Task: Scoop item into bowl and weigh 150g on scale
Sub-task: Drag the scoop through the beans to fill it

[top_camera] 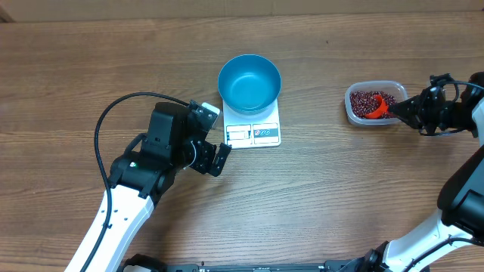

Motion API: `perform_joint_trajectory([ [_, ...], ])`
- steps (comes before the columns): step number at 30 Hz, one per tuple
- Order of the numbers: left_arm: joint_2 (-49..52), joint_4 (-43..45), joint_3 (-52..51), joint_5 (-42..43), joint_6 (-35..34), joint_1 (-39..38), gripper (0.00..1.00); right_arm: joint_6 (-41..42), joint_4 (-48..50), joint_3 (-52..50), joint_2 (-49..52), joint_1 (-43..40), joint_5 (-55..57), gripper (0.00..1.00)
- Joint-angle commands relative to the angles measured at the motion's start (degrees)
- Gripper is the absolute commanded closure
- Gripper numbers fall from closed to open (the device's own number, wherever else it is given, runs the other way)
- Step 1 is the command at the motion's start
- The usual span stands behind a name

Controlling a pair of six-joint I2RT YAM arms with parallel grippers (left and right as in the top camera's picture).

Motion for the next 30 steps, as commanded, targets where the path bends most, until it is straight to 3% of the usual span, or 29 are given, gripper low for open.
perform_joint_trajectory([
  [1,0.0,0.2,-0.4,-0.2,1.3,0.3,0.00,-0.6,0.5,-0.5,0.3,-1.2,-4.8,0.96],
  [16,0.0,0.2,-0.4,-0.2,1.3,0.3,0.00,-1.0,0.9,-0.5,0.3,-5.3,-10.3,0.96],
  [30,0.0,0.2,-0.4,-0.2,1.3,0.3,0.01,-7.2,-2.7,-0.5,0.3,-6.0,-16.4,0.96],
])
